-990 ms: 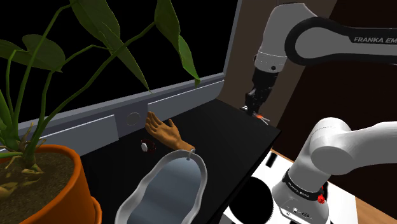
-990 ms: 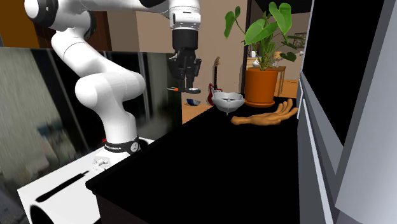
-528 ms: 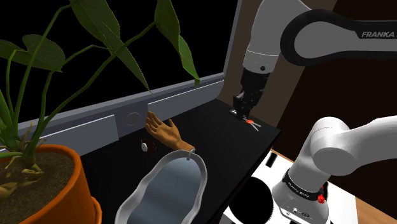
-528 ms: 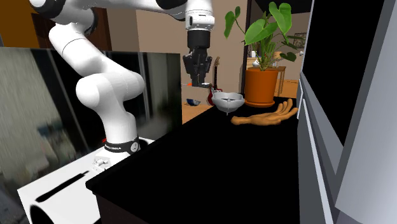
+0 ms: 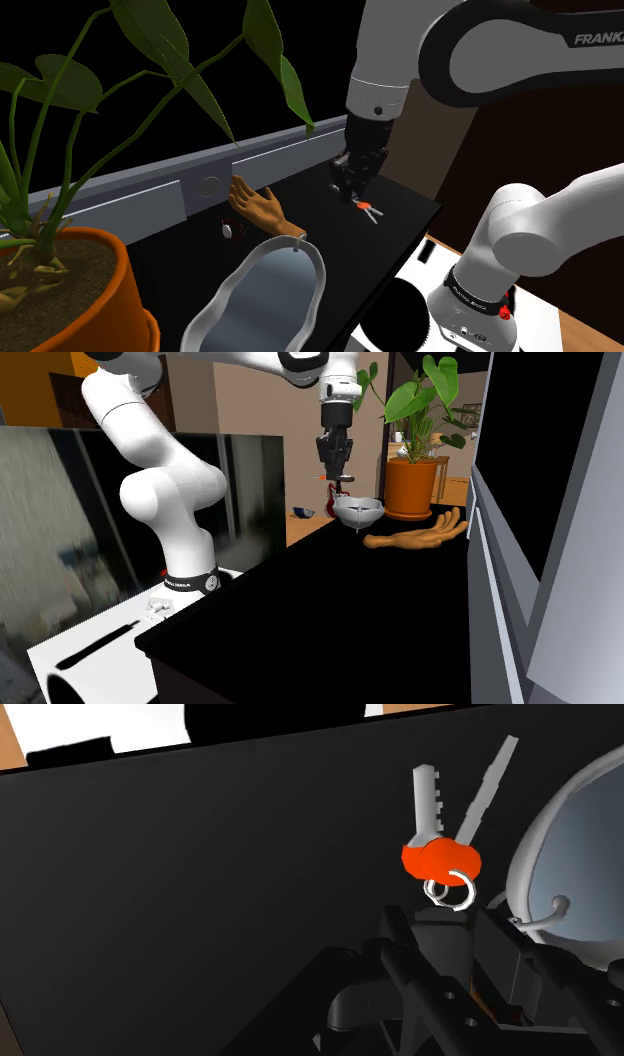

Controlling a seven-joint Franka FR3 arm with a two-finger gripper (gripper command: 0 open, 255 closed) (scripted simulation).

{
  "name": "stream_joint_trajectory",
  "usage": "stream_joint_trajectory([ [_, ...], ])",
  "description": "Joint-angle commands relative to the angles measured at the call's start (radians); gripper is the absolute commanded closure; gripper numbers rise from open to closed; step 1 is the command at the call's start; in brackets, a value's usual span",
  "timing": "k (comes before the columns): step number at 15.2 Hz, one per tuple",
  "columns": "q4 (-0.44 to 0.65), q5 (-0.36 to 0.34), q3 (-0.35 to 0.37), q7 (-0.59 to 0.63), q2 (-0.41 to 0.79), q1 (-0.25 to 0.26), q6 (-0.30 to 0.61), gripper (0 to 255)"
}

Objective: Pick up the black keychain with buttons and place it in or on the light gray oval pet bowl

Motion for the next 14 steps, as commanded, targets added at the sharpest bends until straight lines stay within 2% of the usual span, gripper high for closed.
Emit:
stream_joint_trajectory([
  [1,0.052,0.009,0.052,0.051,0.062,-0.003,0.018,255],
  [8,0.260,-0.025,0.229,0.237,0.284,-0.037,0.051,255],
  [11,0.365,-0.077,0.313,0.332,0.401,-0.057,0.059,255],
  [14,0.476,-0.162,0.398,0.442,0.535,-0.070,0.058,255],
])
